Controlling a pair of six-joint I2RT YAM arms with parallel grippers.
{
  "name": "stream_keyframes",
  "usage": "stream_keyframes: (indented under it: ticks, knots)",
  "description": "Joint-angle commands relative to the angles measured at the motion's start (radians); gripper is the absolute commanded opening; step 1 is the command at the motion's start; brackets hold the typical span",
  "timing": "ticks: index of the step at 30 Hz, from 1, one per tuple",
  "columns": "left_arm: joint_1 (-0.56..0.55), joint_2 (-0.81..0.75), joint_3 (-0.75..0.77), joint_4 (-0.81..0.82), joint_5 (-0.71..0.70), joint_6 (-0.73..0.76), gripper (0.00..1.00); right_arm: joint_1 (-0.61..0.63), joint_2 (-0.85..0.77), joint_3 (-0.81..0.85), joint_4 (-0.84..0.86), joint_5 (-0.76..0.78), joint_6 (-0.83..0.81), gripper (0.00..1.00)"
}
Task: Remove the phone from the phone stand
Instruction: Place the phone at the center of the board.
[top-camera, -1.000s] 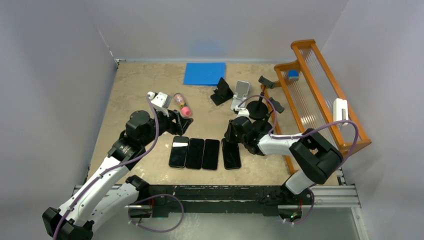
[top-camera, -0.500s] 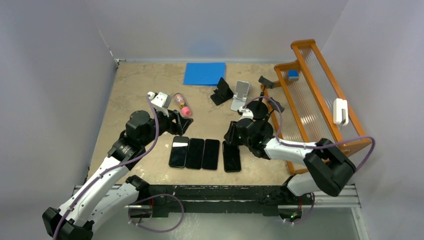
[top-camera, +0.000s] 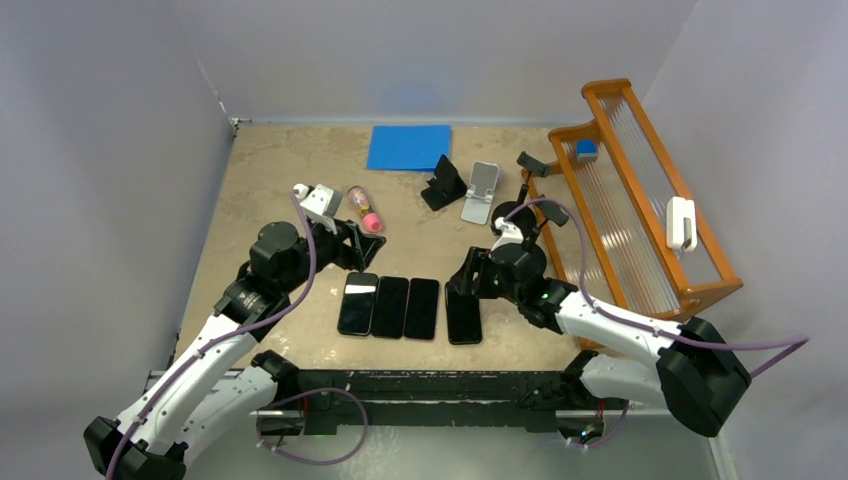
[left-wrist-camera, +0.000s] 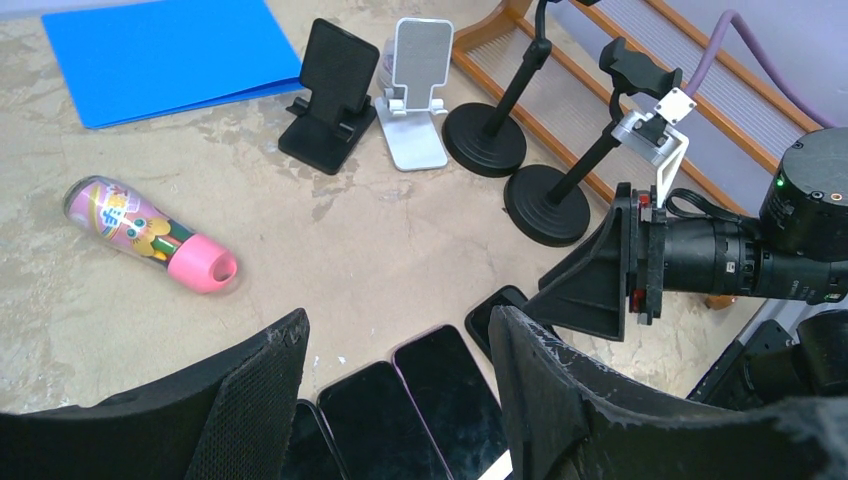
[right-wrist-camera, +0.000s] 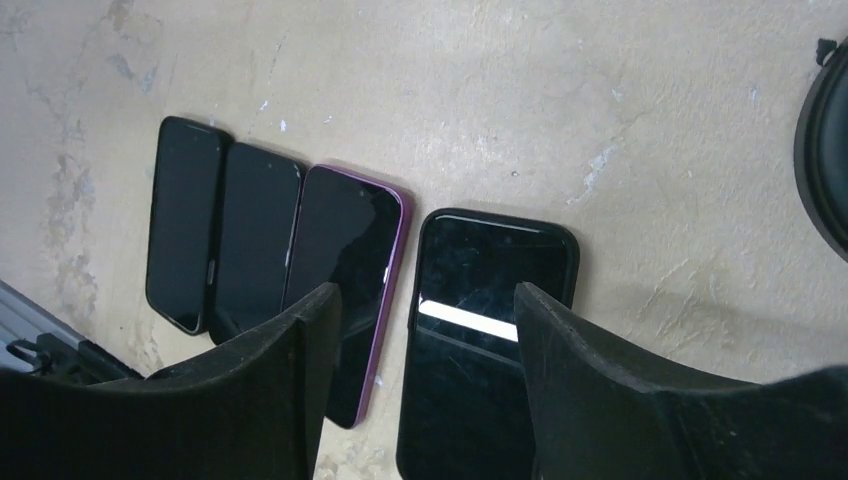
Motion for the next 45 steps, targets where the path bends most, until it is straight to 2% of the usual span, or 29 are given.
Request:
stream_keyframes:
  ticks: [1, 4, 13, 30, 45]
  knots:
    - [-0.003, -0.016, 0.002, 0.029, 0.007, 0.014, 0.64, 0.005, -0.032, 0.008, -0.082, 0.019, 0.066, 0.67]
    - [-0.001, -0.019, 0.002, 0.030, 0.008, 0.014, 0.64, 0.006, -0.029, -0.008, -0.111, -0.005, 0.117, 0.67]
    - [-0.002, -0.021, 0.003, 0.029, 0.010, 0.013, 0.64, 0.005, -0.012, -0.105, -0.052, -0.044, 0.237, 0.71]
    - [-0.003, -0.015, 0.001, 0.031, 0.016, 0.013, 0.64, 0.005, 0.022, -0.148, 0.077, -0.100, 0.265, 0.65]
    - [-0.003, -0.010, 0.001, 0.034, 0.024, 0.011, 0.64, 0.005, -0.045, -0.198, -0.007, -0.118, 0.264, 0.65]
